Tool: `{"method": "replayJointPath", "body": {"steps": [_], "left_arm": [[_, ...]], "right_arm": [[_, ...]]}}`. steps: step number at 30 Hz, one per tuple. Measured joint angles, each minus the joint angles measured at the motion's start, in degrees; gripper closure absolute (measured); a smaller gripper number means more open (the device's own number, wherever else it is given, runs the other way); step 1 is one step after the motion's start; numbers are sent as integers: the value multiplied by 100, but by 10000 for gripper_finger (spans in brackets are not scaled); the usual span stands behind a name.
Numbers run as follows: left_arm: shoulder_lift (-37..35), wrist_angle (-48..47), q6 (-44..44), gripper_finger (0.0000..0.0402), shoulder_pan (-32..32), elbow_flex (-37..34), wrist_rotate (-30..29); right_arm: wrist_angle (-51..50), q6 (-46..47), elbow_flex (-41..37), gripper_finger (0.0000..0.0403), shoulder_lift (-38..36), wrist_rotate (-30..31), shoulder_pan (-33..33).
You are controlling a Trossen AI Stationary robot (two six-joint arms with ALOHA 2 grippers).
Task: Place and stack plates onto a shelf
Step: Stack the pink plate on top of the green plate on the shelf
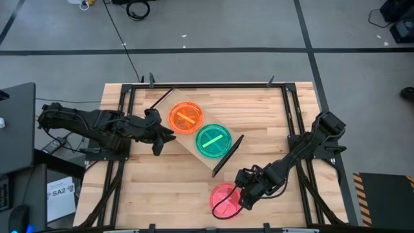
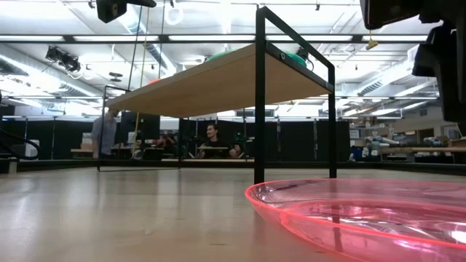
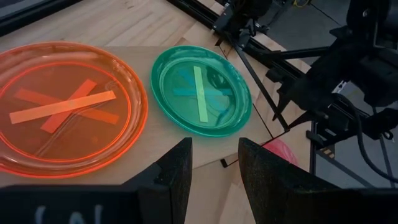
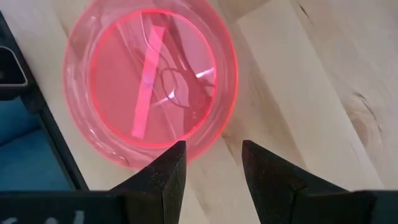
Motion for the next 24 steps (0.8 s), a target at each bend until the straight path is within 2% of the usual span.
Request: {"method": "replayJointPath", "body": {"steps": [24], "left_arm": [[0, 0, 7, 264, 0, -2, 24]], "right_arm": [[380, 42, -9, 240, 646, 151, 2]]}}
